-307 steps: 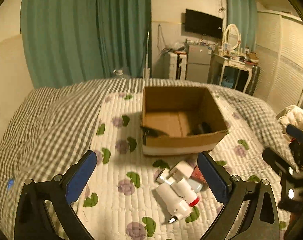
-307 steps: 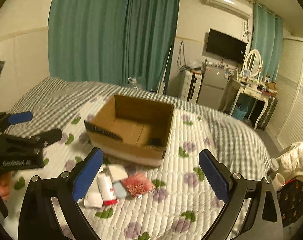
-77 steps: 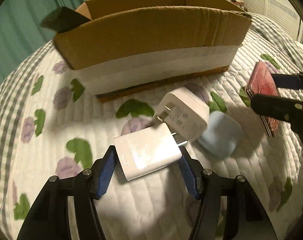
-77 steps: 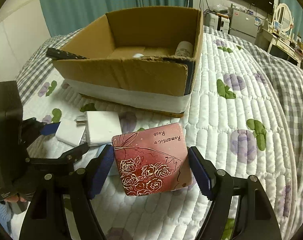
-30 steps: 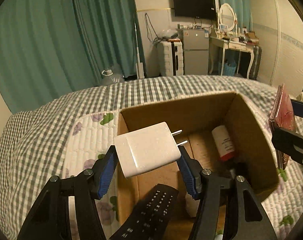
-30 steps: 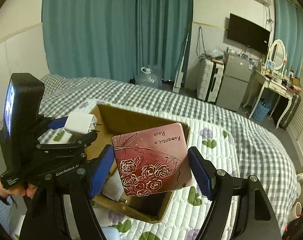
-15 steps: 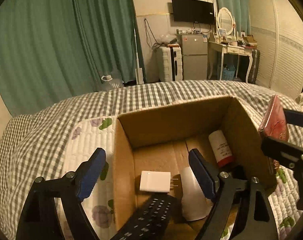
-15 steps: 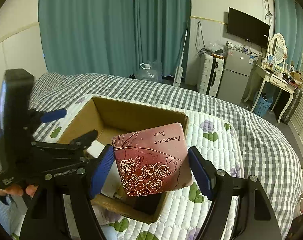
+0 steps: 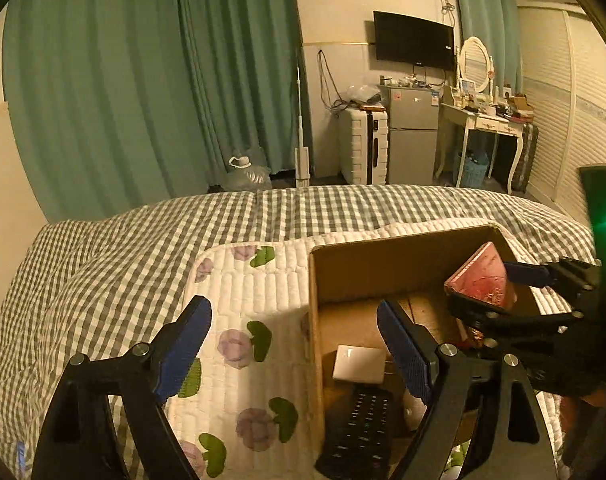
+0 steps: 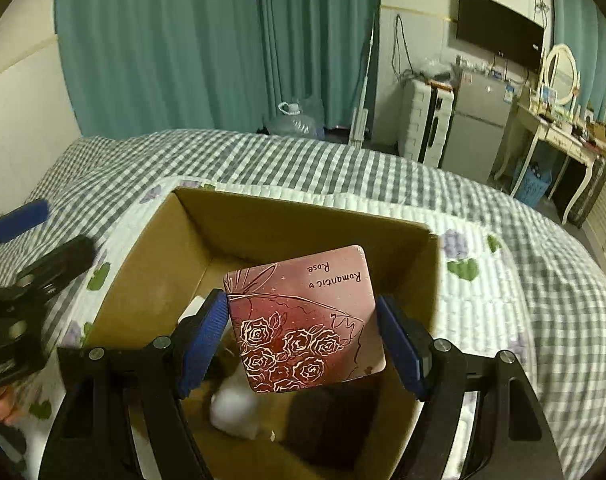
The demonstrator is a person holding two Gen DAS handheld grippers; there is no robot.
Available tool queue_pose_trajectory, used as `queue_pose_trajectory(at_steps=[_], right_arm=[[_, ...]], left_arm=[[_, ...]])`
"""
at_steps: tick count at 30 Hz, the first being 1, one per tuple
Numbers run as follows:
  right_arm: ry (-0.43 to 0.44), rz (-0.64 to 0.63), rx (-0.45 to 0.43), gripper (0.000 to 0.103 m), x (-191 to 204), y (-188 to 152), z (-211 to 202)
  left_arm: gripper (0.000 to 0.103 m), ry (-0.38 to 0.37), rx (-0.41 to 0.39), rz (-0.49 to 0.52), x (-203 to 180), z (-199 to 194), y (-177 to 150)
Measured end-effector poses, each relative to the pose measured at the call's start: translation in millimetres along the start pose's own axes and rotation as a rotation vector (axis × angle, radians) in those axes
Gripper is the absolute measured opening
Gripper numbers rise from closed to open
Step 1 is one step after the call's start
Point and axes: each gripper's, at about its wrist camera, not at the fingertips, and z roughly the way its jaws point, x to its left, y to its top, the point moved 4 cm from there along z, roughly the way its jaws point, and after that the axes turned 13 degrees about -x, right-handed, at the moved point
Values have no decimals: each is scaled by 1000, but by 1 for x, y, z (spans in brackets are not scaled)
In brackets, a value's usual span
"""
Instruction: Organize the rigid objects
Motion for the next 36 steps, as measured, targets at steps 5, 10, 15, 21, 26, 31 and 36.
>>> queue_pose_trajectory(at_steps=[5, 10, 15, 21, 26, 31, 36], right_arm=[[-19, 28, -21, 76, 2, 5, 12], [-50, 33, -57, 83, -3, 15, -13], [-78, -37, -114, 92, 6, 22, -77], [-109, -92, -129, 98, 23, 11, -154], [-114, -147, -109, 98, 45, -19, -194], [-104, -127, -58, 98, 53, -61, -204], [-71, -53, 29, 98, 51, -107, -177]], left_arm=[[87, -8, 0, -21, 10, -1, -4], [100, -9, -6, -49, 13, -22, -1], [103, -22, -42, -63, 11, -69, 2], [103, -40, -34, -70, 9, -120, -11], [103, -35, -31, -65, 11, -146, -24], [103, -51, -32, -71, 10, -158, -42], [103, -64, 28, -91, 5, -145, -75]])
